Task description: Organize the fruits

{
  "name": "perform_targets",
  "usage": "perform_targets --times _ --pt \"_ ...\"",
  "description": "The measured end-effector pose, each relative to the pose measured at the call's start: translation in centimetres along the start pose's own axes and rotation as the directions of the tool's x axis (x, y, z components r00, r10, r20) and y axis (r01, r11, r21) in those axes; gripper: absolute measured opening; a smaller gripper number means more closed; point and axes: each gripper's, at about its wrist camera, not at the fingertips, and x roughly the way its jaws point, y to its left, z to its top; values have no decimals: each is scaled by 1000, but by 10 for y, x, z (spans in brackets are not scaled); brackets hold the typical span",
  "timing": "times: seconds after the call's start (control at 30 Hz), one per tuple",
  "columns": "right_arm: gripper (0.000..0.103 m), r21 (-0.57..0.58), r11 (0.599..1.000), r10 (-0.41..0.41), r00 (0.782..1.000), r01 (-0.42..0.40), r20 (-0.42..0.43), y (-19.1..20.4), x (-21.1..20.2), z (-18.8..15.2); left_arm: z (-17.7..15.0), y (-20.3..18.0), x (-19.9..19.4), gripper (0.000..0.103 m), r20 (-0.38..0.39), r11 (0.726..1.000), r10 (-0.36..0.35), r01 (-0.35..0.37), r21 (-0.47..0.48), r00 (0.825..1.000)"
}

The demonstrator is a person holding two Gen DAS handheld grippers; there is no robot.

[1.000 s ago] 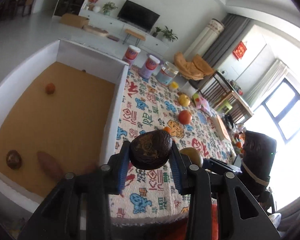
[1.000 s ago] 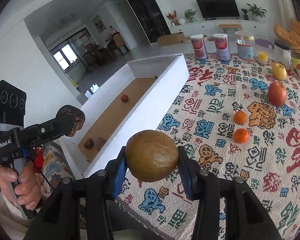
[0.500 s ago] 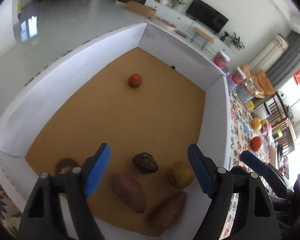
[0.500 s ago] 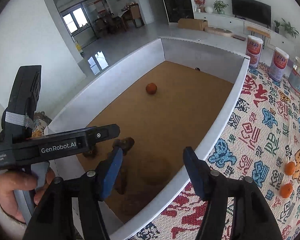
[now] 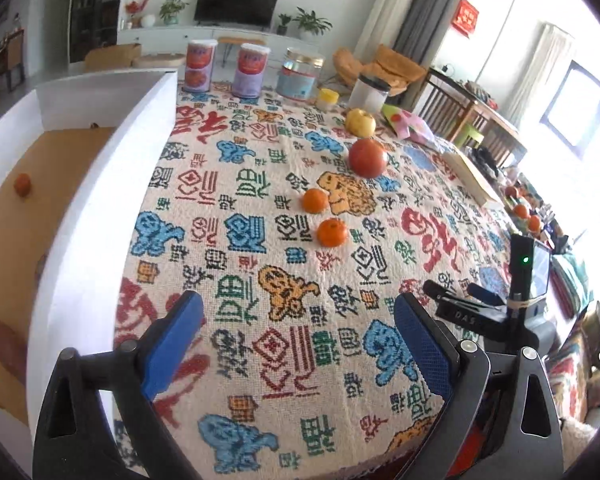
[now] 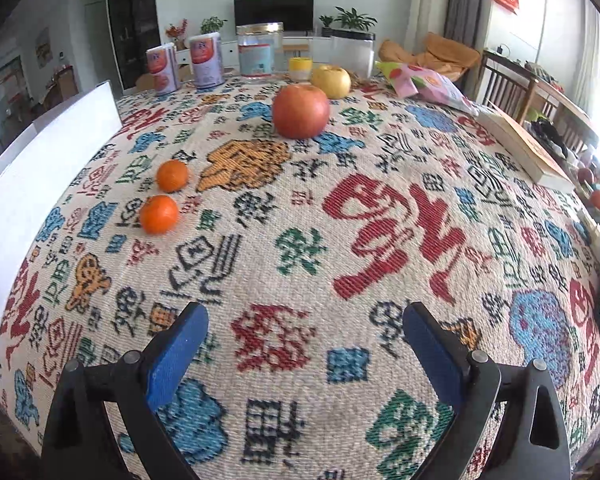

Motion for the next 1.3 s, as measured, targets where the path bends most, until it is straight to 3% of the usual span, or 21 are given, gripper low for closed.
perform_targets --times 0.03,0.1,0.2,0.4,0.47,0.57,1.3 --pt "98 123 992 9 999 -3 -46 -25 5 2 0 -7 16 97 0 1000 30 -30 7 1000" --pt "98 256 966 53 998 -45 -24 -61 2 10 -6 -16 40 97 -10 997 76 -76 15 997" --pt "101 169 983 -68 997 71 -19 -70 5 26 -5 -15 65 97 -5 991 133 -132 29 991" --pt "103 135 987 -90 996 91 -12 -81 33 29 2 -9 102 97 43 954 244 -248 169 969" --pt "103 131 987 -88 996 89 -16 -82 36 29 4 -2 113 97 -20 961 232 -226 161 973" --pt "103 135 987 -89 996 91 -17 -82 38 28 5 5 116 98 -41 973 203 -197 122 978" --pt "103 131 987 -93 995 95 -18 -82 39 28 4 3 120 102 -51 971 207 -199 131 977"
